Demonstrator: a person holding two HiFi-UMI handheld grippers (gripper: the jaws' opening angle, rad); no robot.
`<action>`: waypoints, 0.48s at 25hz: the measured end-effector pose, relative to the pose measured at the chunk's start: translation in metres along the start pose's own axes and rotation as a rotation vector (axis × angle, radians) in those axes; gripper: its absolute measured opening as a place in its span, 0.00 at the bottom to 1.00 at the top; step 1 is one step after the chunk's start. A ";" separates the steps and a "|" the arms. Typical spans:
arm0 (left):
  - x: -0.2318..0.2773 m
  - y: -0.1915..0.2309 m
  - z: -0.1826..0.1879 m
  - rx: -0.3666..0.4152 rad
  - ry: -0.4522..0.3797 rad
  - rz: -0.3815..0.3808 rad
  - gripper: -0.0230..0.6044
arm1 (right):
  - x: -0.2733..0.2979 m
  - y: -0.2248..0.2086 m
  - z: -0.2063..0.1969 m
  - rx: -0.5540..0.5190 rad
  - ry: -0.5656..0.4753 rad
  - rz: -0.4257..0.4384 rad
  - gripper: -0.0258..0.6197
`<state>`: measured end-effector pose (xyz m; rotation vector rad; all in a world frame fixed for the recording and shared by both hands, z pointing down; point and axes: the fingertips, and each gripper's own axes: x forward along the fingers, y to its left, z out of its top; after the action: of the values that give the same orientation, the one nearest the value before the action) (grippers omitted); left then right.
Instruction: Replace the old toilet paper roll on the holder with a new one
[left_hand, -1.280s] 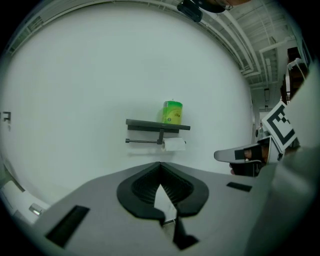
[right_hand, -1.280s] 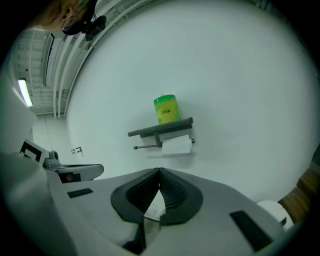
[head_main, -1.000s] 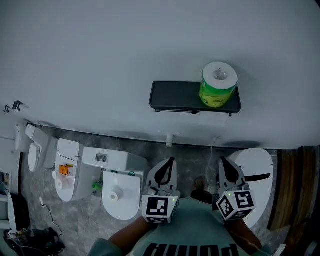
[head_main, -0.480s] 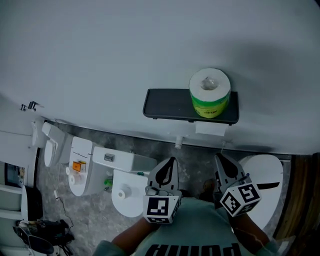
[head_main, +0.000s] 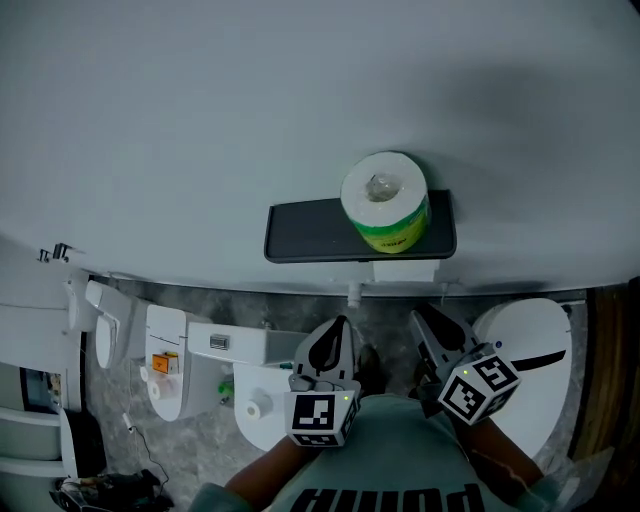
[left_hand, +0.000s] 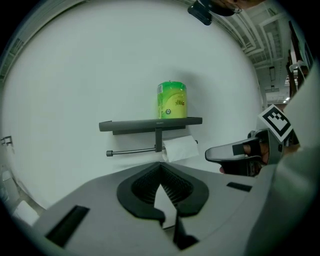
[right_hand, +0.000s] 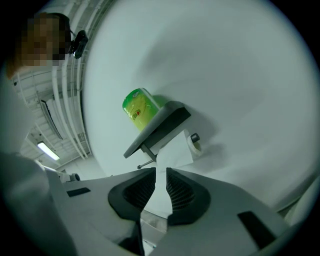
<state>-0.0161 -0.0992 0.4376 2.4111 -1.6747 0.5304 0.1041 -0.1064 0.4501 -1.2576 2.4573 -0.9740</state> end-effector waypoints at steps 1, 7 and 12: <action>0.002 0.002 0.002 0.003 -0.001 -0.008 0.05 | 0.001 -0.002 0.000 0.032 -0.008 -0.005 0.13; 0.016 0.012 0.006 0.020 0.000 -0.051 0.05 | 0.013 -0.014 -0.002 0.223 -0.063 -0.023 0.30; 0.021 0.022 0.009 0.034 -0.008 -0.081 0.05 | 0.025 -0.019 0.002 0.406 -0.141 -0.008 0.42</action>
<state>-0.0279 -0.1285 0.4352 2.4957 -1.5751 0.5417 0.1022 -0.1349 0.4638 -1.1513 2.0157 -1.2599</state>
